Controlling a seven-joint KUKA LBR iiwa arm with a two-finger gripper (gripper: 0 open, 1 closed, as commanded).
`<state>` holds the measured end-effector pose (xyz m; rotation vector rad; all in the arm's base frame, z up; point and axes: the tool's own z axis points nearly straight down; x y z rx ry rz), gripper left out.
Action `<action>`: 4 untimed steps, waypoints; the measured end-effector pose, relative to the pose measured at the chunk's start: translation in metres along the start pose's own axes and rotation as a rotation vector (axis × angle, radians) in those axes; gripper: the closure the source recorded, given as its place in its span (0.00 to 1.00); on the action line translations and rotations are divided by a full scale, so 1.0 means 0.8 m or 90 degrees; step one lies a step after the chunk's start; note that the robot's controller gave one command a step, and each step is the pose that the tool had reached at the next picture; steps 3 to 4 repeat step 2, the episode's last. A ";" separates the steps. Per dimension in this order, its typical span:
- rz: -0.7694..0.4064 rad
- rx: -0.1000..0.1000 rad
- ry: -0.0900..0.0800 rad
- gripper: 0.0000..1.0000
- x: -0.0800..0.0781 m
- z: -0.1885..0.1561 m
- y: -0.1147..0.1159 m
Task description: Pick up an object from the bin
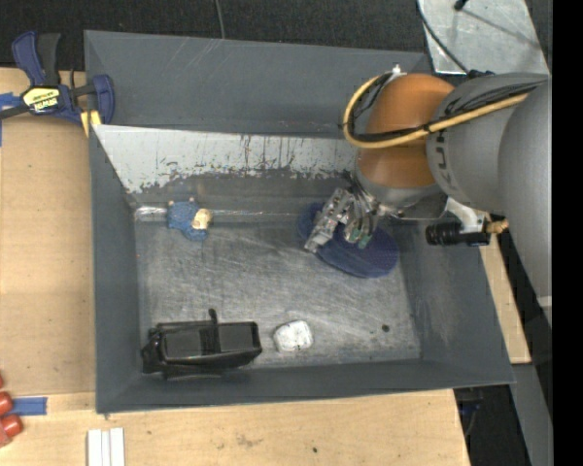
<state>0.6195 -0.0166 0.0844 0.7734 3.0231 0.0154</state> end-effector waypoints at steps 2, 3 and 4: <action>-0.261 0.006 0.004 1.00 -0.025 -0.170 -0.045; -0.261 0.006 0.004 1.00 -0.025 -0.170 -0.045; -0.261 0.006 0.004 1.00 -0.025 -0.170 -0.045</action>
Offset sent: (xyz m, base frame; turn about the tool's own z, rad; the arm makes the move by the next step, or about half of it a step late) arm -0.0501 -0.0272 -0.0144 -0.2549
